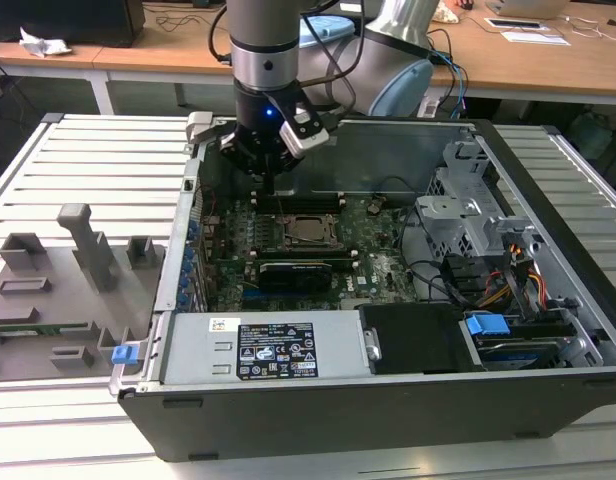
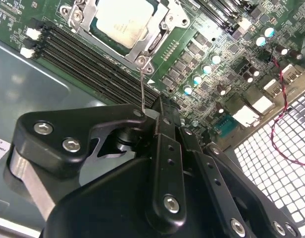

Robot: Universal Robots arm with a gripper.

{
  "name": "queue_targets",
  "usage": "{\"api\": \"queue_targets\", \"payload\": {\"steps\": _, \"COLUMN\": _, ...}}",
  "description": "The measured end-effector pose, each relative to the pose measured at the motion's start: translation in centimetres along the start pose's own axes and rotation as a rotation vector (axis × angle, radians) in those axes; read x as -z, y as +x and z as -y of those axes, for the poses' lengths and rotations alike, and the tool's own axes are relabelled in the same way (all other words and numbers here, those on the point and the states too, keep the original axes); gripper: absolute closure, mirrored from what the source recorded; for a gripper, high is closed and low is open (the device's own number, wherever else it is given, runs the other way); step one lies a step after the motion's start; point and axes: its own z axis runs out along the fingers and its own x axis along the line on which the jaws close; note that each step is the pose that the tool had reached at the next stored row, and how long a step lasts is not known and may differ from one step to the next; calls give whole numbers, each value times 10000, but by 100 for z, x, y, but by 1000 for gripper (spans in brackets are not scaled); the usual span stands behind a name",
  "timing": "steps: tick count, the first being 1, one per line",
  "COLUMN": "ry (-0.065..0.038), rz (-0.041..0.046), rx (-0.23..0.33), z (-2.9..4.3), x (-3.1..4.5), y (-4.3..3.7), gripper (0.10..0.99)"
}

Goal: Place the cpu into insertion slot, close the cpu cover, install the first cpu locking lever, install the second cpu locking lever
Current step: 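Install the first cpu locking lever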

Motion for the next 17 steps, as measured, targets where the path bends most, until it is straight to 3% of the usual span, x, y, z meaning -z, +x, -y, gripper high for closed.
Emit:
{"api": "queue_targets", "payload": {"steps": 6, "ry": 1, "rz": 0, "rx": 0, "z": 4, "x": -3, "y": -50, "gripper": 980}}
{"api": "queue_targets", "payload": {"steps": 7, "ry": 3, "rz": 0, "rx": -1, "z": 9, "x": -5, "y": -99, "gripper": 980}}
{"api": "queue_targets", "payload": {"steps": 9, "ry": 5, "rz": -1, "rx": 1, "z": 27, "x": -20, "y": -295, "gripper": 980}}
{"api": "queue_targets", "payload": {"steps": 13, "ry": -4, "rz": 1, "rx": 1, "z": 36, "x": -33, "y": -376, "gripper": 980}}
{"api": "queue_targets", "payload": {"steps": 15, "ry": -237, "rz": 21, "rx": -7, "z": 37, "x": -43, "y": -380, "gripper": 980}}
{"api": "queue_targets", "payload": {"steps": 17, "ry": -346, "rz": 38, "rx": -101, "z": 41, "x": -64, "y": -396, "gripper": 980}}
